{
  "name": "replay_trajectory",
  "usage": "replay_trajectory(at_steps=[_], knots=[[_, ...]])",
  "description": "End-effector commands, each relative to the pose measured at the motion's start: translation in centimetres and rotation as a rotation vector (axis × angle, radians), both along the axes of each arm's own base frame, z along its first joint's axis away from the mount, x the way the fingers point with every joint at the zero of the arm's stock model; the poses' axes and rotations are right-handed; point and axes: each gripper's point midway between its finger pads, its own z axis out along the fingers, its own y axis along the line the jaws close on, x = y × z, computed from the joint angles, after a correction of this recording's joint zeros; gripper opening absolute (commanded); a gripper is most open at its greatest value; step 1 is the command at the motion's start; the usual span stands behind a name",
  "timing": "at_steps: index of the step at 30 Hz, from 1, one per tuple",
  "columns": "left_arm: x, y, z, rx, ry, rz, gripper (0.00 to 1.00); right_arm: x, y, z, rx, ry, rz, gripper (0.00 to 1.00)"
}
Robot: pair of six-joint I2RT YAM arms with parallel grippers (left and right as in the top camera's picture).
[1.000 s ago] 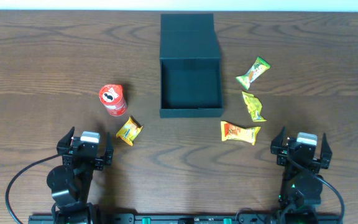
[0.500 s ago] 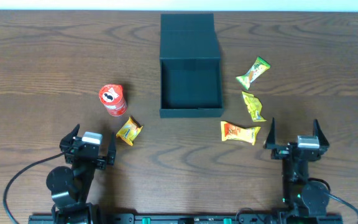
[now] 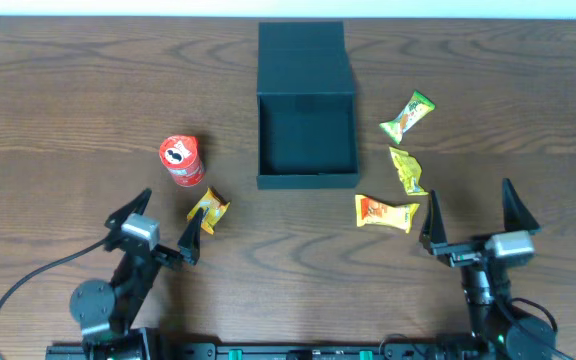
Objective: Pack container
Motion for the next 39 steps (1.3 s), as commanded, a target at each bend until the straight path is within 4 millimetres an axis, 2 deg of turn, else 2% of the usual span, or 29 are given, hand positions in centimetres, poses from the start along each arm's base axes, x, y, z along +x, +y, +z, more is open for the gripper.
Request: replay_trajectory(at_steps=[1, 4, 5, 7, 9, 11, 13, 14, 15, 16, 17, 19, 20, 21, 24, 29, 32, 34, 37, 39], knots=[[-1.7, -1.7, 5.2, -0.185, -0.078, -0.135, 0.95, -2.7, 0.9, 5.0, 0.030, -0.179, 0.084, 0.99], [-4.1, -1.8, 12.5, -0.196, -0.303, -0.152, 0.95, -5.2, 0.0, 9.5, 0.048, -0.346, 0.036, 0.99], [-4.6, -1.7, 14.5, -0.190, -0.335, -0.147, 0.95, -5.2, -0.1, 10.7, 0.040, -0.343, 0.027, 0.99], [-4.9, -1.8, 17.3, -0.181, -0.343, -0.144, 0.96, -5.0, 0.2, 12.5, -0.002, -0.328, 0.021, 0.99], [-4.8, -2.2, 20.6, -0.138, -0.341, -0.161, 0.95, -4.1, 0.6, 15.3, -0.074, -0.315, 0.005, 0.99], [-3.7, -2.4, 24.6, -0.111, -0.323, -0.188, 0.95, -2.3, 0.7, 18.4, -0.118, -0.292, -0.015, 0.99], [-1.8, -2.4, 27.8, -0.111, -0.276, -0.216, 0.96, 0.3, 0.8, 20.8, -0.136, -0.217, -0.017, 0.99], [-0.5, -2.4, 29.0, -0.107, -0.241, -0.236, 0.96, 2.1, 0.9, 21.4, -0.139, -0.154, -0.013, 0.99], [1.0, -2.5, 30.0, -0.096, -0.193, -0.266, 0.95, 4.6, 1.0, 21.4, -0.144, -0.047, -0.004, 0.99], [2.9, -2.6, 30.3, -0.091, -0.125, -0.302, 0.95, 7.0, 1.1, 20.7, -0.149, 0.066, 0.004, 0.99], [4.6, -2.7, 30.1, -0.097, -0.046, -0.344, 0.95, 9.3, 1.3, 19.2, -0.155, 0.205, 0.014, 0.99], [7.1, -3.1, 28.2, -0.141, 0.114, -0.440, 0.95, 12.4, 1.5, 15.0, -0.134, 0.462, 0.043, 0.99], [7.7, -3.4, 27.1, -0.160, 0.175, -0.491, 0.95, 13.1, 1.5, 13.6, -0.125, 0.536, 0.050, 0.99], [8.1, -4.0, 25.2, -0.194, 0.269, -0.589, 0.95, 13.9, 1.7, 10.8, -0.104, 0.663, 0.062, 0.99], [8.3, -4.8, 20.6, -0.336, 0.509, -0.793, 0.95, 14.3, 2.1, 3.8, -0.048, 0.950, 0.091, 0.99], [13.1, -4.3, 14.0, -0.475, 0.705, -0.827, 0.96, 15.4, 2.2, -4.9, -0.039, 1.267, 0.097, 0.99], [16.3, -4.0, 9.3, -0.468, 0.830, -0.566, 0.96, 15.9, 2.3, -7.0, -0.034, 1.332, 0.096, 0.99], [17.5, -3.4, 6.4, -0.391, 0.888, -0.377, 0.96, 16.2, 2.3, -7.7, -0.027, 1.350, 0.094, 0.99], [17.7, -1.9, 3.3, -0.281, 0.982, -0.158, 0.96, 16.5, 2.3, -8.0, -0.028, 1.352, 0.093, 0.99], [17.2, 0.6, 1.2, -0.187, 1.069, 0.063, 0.96, 16.6, 2.0, -8.0, -0.032, 1.350, 0.078, 0.99]])
